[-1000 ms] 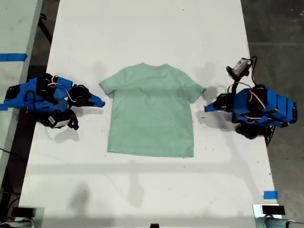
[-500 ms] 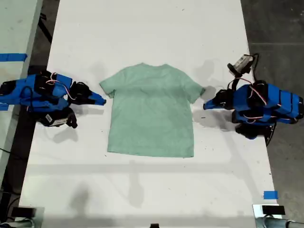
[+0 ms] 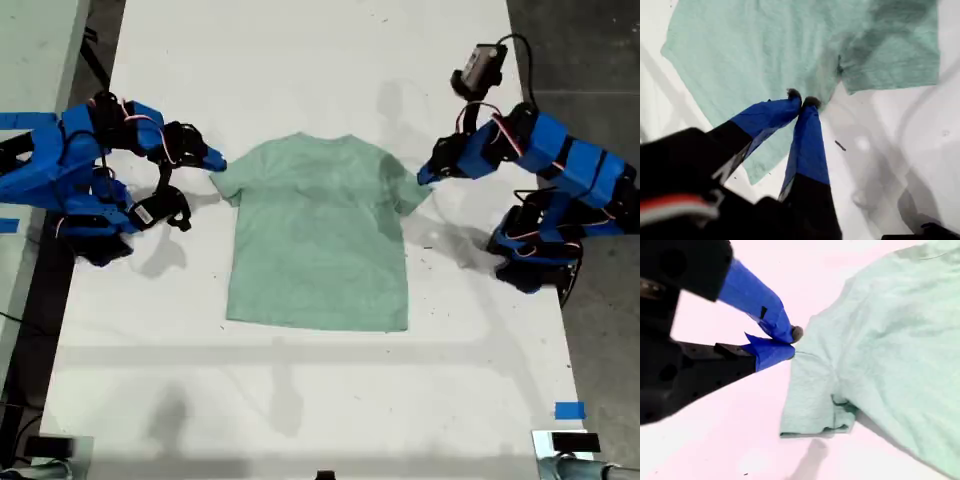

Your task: Fold tshirt

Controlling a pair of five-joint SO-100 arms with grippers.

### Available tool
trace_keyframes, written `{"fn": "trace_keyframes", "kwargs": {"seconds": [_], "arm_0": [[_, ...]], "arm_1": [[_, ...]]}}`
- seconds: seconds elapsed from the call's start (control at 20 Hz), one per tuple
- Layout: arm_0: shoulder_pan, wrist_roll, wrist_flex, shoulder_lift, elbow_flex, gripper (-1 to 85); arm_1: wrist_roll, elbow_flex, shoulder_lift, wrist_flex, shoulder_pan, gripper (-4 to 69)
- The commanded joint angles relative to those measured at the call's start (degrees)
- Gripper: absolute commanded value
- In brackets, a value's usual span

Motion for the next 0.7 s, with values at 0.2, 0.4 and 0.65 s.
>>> {"fn": "trace_keyframes", "kwargs": {"seconds": [0.2, 0.4, 0.65], "arm_0": [[-9.49, 6.68, 4.39, -0.79, -2.72, 8.4], [-9.67, 6.68, 4.13, -1.67, -2.72, 8.8], [-9.76, 6.68, 4.66, -1.67, -2.99, 9.2]], "arm_1": [[-16.17, -7.21, -10.46, 0.35, 12.74, 31.9], [-21.36, -4.83, -13.62, -1.49, 17.05, 35.9], [-26.37, 0.18, -16.08, -5.89, 20.83, 37.1]]}}
